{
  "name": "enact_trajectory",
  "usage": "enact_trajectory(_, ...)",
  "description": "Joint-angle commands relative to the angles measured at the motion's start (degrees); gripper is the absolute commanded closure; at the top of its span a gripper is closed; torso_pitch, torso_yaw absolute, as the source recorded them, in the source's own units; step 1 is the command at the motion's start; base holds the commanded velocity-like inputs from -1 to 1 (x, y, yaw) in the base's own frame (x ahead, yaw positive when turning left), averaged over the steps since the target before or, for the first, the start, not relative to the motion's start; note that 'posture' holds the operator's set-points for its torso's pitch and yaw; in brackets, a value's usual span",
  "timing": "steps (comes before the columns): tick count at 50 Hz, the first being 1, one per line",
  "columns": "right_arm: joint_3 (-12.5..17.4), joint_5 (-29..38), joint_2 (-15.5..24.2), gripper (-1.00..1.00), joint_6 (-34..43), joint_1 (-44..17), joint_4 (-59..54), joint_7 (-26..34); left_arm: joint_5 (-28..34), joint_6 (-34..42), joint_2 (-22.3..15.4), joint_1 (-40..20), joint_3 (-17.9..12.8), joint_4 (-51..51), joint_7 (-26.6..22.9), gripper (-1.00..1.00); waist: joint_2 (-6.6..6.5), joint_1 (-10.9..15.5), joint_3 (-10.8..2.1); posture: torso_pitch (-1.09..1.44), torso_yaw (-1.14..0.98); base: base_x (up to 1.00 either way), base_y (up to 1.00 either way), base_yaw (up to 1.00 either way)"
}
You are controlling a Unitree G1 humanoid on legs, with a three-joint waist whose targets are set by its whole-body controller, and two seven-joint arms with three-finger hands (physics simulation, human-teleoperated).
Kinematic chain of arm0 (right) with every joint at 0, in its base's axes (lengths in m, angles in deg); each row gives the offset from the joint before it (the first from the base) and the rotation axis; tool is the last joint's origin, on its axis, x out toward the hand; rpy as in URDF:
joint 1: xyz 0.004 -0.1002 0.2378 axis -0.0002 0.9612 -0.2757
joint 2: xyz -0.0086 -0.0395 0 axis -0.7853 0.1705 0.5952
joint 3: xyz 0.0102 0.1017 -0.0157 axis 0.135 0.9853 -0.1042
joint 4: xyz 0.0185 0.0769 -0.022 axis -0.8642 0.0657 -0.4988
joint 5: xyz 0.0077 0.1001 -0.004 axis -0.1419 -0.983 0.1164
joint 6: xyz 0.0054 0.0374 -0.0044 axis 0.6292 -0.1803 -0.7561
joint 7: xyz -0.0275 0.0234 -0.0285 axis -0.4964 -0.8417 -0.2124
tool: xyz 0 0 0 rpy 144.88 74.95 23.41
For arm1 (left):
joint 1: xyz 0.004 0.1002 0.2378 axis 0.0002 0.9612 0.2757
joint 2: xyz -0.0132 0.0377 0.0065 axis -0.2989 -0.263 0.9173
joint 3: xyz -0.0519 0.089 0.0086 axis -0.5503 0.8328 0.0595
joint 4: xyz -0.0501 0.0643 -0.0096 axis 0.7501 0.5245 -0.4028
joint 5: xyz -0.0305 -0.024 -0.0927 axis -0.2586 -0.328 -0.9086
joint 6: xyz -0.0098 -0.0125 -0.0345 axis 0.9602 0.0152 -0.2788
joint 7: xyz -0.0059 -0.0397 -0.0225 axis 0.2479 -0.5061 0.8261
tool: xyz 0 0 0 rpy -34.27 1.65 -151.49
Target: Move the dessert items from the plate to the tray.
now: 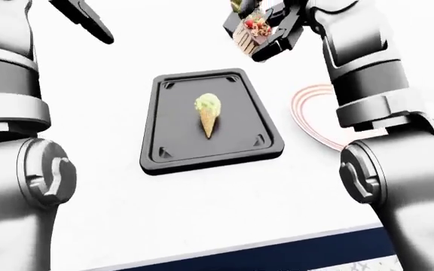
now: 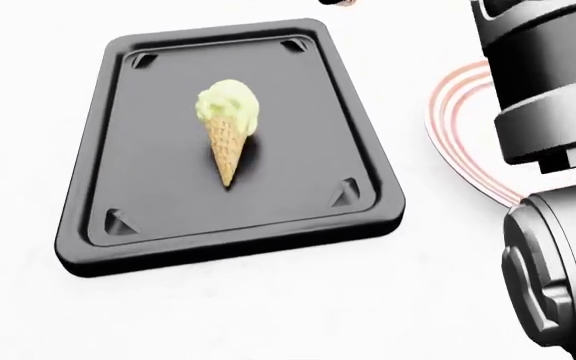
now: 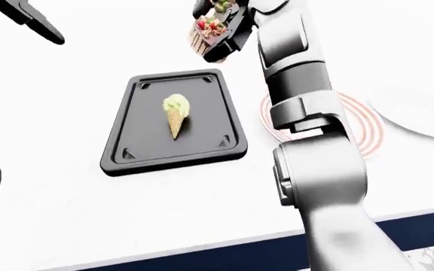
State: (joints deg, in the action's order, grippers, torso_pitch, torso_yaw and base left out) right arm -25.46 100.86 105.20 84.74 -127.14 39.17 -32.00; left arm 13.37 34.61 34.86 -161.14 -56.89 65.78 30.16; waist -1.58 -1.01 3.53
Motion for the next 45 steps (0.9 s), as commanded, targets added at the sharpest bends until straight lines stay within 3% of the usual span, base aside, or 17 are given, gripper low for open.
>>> enact_trajectory(1, -0.62, 4.51, -0.21, 1.00, -7.41, -4.60, -1.37, 0.78, -4.26, 8.50, -0.02, -0.54, -1.02, -7.94, -1.06, -1.00, -0.32, -0.19, -1.92, 0.00, 0.00, 0.00, 0.00, 0.00)
enact_trajectory(6, -0.21, 10.39, -2.14, 1.00, -15.14, -9.10, -11.21, 1.11, -10.84, 24.91, 0.40, 7.18, -3.00, -29.76, -6.36, -1.00, -1.02, -0.85, -1.49, 0.00, 0.00, 0.00, 0.00, 0.00)
enact_trajectory(11, -0.16, 14.62, -3.72, 1.00, -17.18, -10.16, -13.96, 2.17, -18.30, 35.76, -0.77, 14.18, -5.25, -44.30, -7.35, -1.00, -1.40, -1.12, -1.15, 0.00, 0.00, 0.00, 0.00, 0.00)
enact_trajectory(14, 0.02, 16.81, -3.83, 1.00, -17.88, -10.36, -14.93, 2.62, -20.44, 36.34, -2.33, 17.71, -4.51, -46.61, -5.94, -1.00, -1.58, -1.19, -1.06, 0.00, 0.00, 0.00, 0.00, 0.00)
enact_trajectory(26, -0.51, 25.24, -5.63, 1.00, -21.69, -5.36, -13.90, 6.76, -23.55, 37.44, -4.14, 19.57, -2.40, -48.63, -3.81, -1.00, -1.22, -0.91, -1.33, 0.00, 0.00, 0.00, 0.00, 0.00)
enact_trajectory(45, 0.52, 27.23, -8.77, 1.00, -20.63, -0.47, -11.99, 8.60, -22.87, 38.96, -4.31, 20.65, -2.27, -51.23, -4.66, -1.00, -1.10, -0.46, -1.52, 0.00, 0.00, 0.00, 0.00, 0.00)
